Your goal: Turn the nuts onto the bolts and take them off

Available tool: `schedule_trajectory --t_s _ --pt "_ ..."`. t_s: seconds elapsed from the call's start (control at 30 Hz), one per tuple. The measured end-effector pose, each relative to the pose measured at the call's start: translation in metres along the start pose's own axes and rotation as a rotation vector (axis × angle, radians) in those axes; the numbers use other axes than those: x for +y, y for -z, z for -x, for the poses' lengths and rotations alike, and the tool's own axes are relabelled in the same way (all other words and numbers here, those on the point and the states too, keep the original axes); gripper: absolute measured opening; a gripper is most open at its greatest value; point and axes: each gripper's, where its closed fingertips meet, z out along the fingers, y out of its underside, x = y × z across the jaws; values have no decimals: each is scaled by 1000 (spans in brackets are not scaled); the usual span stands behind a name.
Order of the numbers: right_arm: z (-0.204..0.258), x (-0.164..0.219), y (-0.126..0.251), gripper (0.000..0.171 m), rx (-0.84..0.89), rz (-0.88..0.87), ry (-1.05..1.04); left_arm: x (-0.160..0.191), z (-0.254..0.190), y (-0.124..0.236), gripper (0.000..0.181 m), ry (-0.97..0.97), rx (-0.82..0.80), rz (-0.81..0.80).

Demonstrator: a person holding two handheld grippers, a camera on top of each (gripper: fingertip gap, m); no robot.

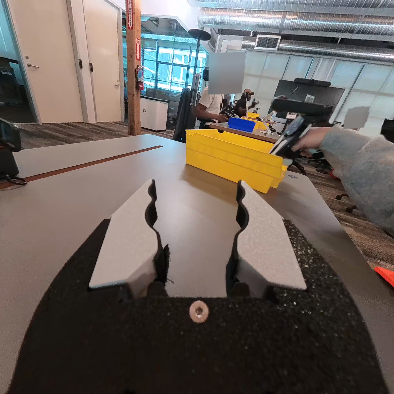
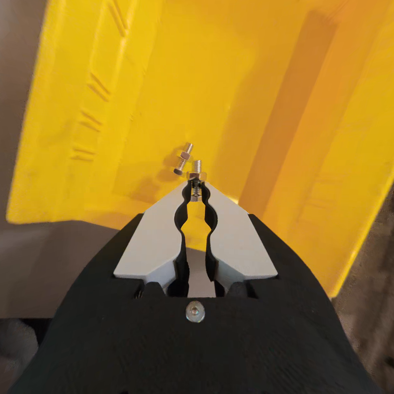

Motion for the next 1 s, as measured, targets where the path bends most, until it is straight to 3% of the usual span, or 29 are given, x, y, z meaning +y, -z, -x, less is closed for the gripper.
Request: schedule_trajectory --t_s 0.03,0.27,0.4,0.5,0.67,0.73,0.87,1.0 --pt "-1 2 -6 8 -9 41 10 1 -1 0 74 -2 2 4" --pt "-16 12 -34 8 7 233 25 4 -4 -2 73 -15 8 27" --pt "-18 6 -35 8 -2 199 -1 3 -3 -2 74 -12 4 23" --pt "-23 2 -26 24 46 146 -23 3 -2 -2 75 -11 -2 23" --pt "-20 -37 22 29 138 -175 -59 4 -3 -3 75 -15 -6 26" --pt "3 -67 52 27 135 -411 -21 4 -3 -4 75 -20 -9 29" --pt "101 -124 117 27 46 -977 197 6 -4 -4 75 -38 -17 40" --pt "193 -146 117 24 -35 -1292 291 7 -4 -3 74 -58 -32 49"
